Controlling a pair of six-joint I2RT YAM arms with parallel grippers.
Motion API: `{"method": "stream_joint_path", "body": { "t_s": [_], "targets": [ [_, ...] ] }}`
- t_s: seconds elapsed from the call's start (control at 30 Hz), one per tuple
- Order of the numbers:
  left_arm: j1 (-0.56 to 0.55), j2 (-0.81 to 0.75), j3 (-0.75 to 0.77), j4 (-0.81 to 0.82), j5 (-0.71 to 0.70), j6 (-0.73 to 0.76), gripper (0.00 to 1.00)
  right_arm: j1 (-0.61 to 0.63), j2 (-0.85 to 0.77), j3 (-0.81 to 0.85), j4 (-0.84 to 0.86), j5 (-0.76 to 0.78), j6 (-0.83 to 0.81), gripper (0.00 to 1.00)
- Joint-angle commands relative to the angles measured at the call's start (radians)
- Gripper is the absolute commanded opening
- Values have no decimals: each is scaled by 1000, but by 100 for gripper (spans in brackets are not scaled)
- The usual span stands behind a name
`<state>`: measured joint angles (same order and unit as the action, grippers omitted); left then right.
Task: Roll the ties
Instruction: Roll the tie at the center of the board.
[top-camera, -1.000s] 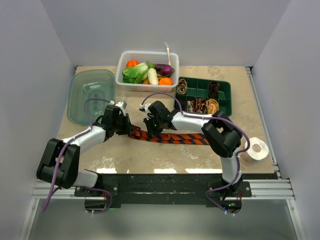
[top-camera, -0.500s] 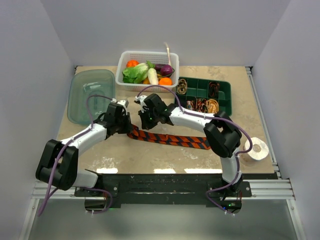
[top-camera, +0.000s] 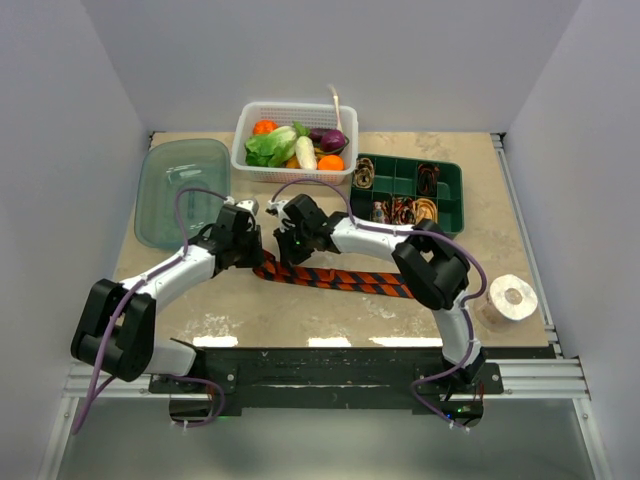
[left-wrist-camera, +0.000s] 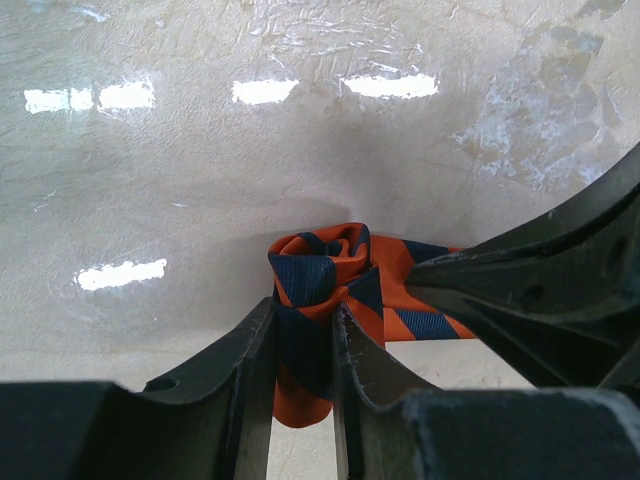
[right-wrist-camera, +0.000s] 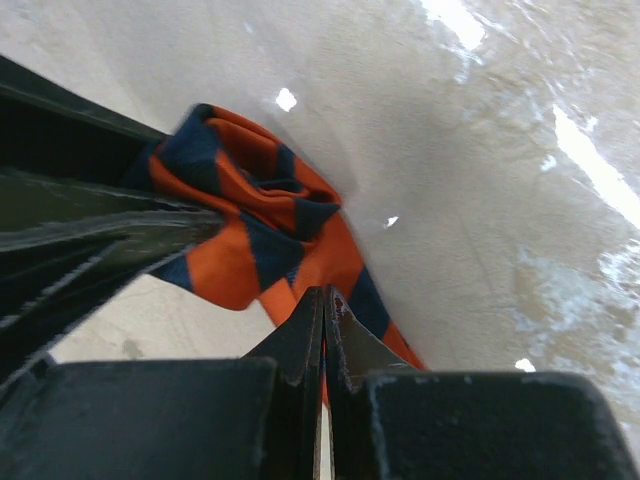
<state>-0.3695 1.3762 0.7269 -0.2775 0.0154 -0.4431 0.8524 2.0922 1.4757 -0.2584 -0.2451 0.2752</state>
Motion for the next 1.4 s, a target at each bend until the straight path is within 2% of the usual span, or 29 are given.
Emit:
{"method": "stream_joint_path", "body": {
  "t_s": [0.0,0.4,1.0,1.37],
  "targets": [
    [-14,-22,45,-11,-12,7,7,16,-12,23,70,-54,39,0],
    [-31,-37,49,-26,-48,3,5,30,32,24,76,-86,68,0],
    [-68,-71,51,-46,-49,1,5,31,68,-5,182,-137,156,0],
    [-143,-48,55,-81,-120,-25,2,31,69,-12,197,-160,177,0]
  ]
}}
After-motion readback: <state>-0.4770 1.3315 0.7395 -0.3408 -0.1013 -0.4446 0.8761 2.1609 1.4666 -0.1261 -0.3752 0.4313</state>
